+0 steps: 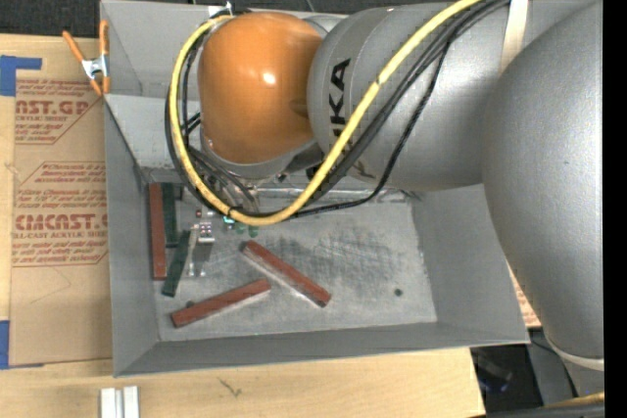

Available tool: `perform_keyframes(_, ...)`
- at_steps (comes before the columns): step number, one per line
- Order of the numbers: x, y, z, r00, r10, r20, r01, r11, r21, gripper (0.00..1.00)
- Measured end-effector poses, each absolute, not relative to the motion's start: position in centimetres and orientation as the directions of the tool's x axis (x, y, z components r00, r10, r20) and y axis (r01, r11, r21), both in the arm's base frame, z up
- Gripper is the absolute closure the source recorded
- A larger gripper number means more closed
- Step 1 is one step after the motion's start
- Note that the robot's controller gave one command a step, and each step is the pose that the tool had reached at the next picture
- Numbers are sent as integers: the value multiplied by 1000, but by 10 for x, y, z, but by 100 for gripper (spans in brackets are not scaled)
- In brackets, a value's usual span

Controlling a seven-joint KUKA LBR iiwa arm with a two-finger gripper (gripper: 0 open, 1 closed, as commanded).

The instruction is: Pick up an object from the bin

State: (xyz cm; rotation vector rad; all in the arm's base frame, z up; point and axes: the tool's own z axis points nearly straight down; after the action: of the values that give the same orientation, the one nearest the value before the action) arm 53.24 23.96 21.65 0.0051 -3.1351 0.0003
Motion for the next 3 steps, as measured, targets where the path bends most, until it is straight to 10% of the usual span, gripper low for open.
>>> perform_keyframes(2,516,221,187,-996,-90,-10,-90,996,4,0)
perform_keyframes(3,498,195,110,-969,-245,-4,-245,969,1,0)
